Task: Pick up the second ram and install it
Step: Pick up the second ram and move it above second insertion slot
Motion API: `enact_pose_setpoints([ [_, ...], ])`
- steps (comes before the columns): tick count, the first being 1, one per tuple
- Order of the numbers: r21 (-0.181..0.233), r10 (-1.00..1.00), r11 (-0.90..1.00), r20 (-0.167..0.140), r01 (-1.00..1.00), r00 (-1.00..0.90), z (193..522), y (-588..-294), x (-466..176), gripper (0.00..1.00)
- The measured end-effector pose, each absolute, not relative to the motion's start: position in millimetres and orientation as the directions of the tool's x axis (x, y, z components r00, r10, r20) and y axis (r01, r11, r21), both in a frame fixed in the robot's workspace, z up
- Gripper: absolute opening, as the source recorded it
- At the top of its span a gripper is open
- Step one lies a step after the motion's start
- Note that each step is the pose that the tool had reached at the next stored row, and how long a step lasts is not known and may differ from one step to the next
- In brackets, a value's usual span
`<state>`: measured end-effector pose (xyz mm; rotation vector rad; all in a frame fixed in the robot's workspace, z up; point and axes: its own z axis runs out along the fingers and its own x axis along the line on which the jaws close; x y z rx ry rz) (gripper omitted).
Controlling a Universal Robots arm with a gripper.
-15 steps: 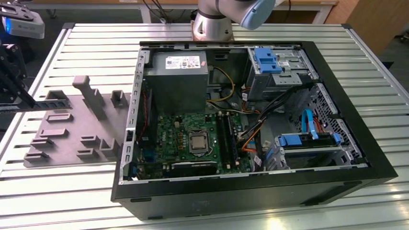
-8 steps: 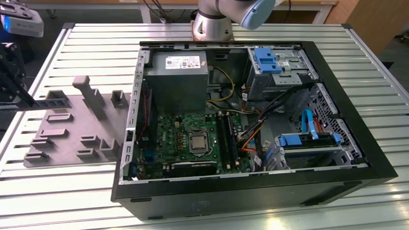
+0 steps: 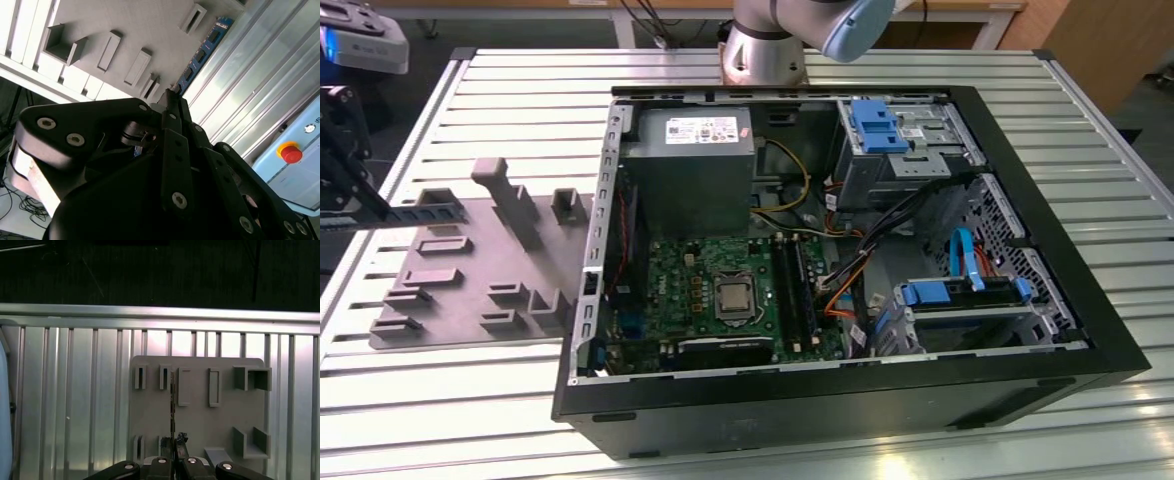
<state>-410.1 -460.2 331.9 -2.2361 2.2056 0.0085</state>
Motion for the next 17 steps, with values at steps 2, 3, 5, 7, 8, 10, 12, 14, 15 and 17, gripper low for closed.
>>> enact_pose_setpoints([
  [2, 0.003, -1.000, -0.014, -0.004, -1.000, 0.014, 332.7, -460.2, -410.1, 0.14],
  [3, 0.003, -1.000, -0.014, -0.004, -1.000, 0.014, 333.0, -460.2, -410.1, 0.14],
  [5, 0.003, -1.000, -0.014, -0.004, -1.000, 0.014, 333.7, -460.1, -410.1, 0.14],
  [7, 0.003, -1.000, -0.014, -0.004, -1.000, 0.014, 334.4, -460.1, -410.1, 0.14],
  [8, 0.003, -1.000, -0.014, -0.004, -1.000, 0.014, 334.8, -460.1, -410.1, 0.14],
  [10, 0.003, -1.000, -0.014, -0.004, -1.000, 0.014, 335.5, -460.1, -410.1, 0.14],
  [12, 0.003, -1.000, -0.014, -0.004, -1.000, 0.014, 336.2, -460.1, -410.1, 0.14],
  [14, 0.003, -1.000, -0.014, -0.004, -1.000, 0.014, 337.0, -460.1, -410.1, 0.14],
  [15, 0.003, -1.000, -0.014, -0.004, -1.000, 0.014, 337.4, -460.1, -410.1, 0.14],
  [17, 0.003, -1.000, -0.014, -0.004, -1.000, 0.014, 338.1, -460.0, -410.1, 0.14],
])
